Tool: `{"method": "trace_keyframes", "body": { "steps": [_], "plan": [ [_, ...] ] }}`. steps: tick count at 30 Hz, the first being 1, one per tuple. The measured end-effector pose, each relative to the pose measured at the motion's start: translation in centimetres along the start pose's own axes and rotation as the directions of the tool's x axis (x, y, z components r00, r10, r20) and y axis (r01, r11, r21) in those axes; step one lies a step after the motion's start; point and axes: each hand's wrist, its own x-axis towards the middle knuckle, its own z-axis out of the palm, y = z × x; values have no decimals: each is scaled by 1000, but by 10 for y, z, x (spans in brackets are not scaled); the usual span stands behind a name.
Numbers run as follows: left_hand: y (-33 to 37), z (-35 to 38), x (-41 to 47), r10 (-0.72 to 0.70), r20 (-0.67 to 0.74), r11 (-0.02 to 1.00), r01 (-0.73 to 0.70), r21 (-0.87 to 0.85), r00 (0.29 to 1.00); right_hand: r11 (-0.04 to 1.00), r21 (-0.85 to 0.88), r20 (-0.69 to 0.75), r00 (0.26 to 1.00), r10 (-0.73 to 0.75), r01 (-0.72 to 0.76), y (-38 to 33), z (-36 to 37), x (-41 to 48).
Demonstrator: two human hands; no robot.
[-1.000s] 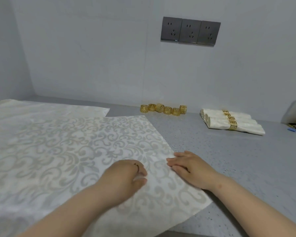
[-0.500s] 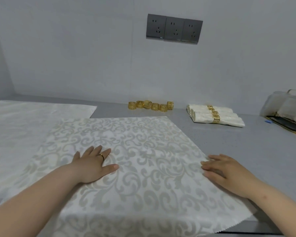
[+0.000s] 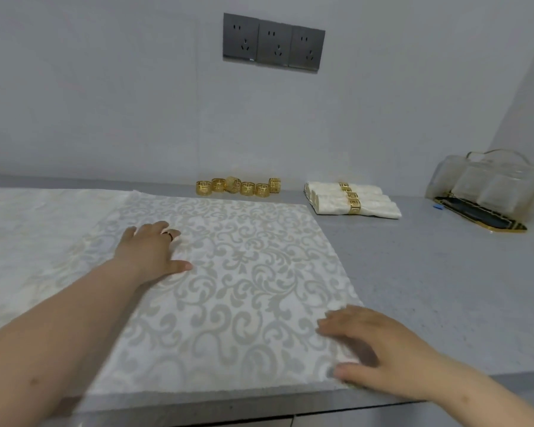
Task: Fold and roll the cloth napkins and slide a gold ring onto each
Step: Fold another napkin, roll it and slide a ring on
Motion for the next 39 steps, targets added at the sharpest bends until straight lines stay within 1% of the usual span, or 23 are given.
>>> {"method": "trace_keyframes", "body": {
  "steps": [2,3,4,6,7,9,10,12,14,17,20,22,25,27,29,31,36,37,39],
  "plan": [
    [6,-2,-6,20,-106,1000,-20,-1,994,997,-83,120,993,9,1,-11,-2,2],
    [11,-3,-11,45,-136,997,-53,-51,990,994,-108,136,991,9,6,-14,-2,4],
    [16,-4,-17,73,-147,986,-93,-138,986,994,-114,135,991,9,7,-17,-2,5],
    [31,-8,-33,125,-85,924,-147,-353,989,993,-118,86,996,9,1,-20,-4,6],
    [37,-9,-46,181,-40,883,-180,-434,983,989,-145,60,998,6,3,-22,-4,5],
    [49,-11,-70,340,14,823,-290,-489,940,963,-258,-7,997,-83,78,-27,-3,2],
    [54,-11,-81,411,42,799,-337,-498,911,956,-282,-26,996,-89,78,-27,-1,1],
    [59,-10,-94,489,87,762,-377,-526,868,934,-331,-65,985,-163,132,-26,0,1],
    [59,-13,-102,499,121,735,-345,-584,858,939,-301,-9,985,-175,164,-30,-4,1],
    [59,-17,-110,508,135,695,-312,-647,851,950,-270,-38,984,-175,159,-27,-14,1],
    [57,-23,-119,567,198,673,-311,-671,800,969,-223,-90,987,-131,109,-26,-21,2],
    [56,-25,-125,608,243,683,-342,-645,756,991,-124,-109,992,-61,47,-28,-28,0],
    [50,-29,-134,615,249,720,-404,-565,748,999,29,-98,994,37,-34,-29,-44,-6],
    [45,-31,-137,620,262,738,-437,-513,739,984,149,-93,990,109,-94,-26,-51,-12],
    [39,-30,-140,633,268,731,-448,-516,726,960,244,-77,984,162,-139,-26,-57,-19],
    [33,-33,-143,634,273,720,-424,-549,724,943,290,-66,980,190,-163,-23,-64,-23],
    [18,-40,-146,630,296,702,-363,-613,718,907,343,-71,956,283,-243,-7,-75,-31],
    [14,-41,-148,628,326,701,-332,-631,707,899,352,-67,951,303,-262,-3,-76,-33],
    [6,-44,-150,629,411,687,-226,-691,659,872,390,-61,937,343,-294,1,-80,-36]
  ]
}}
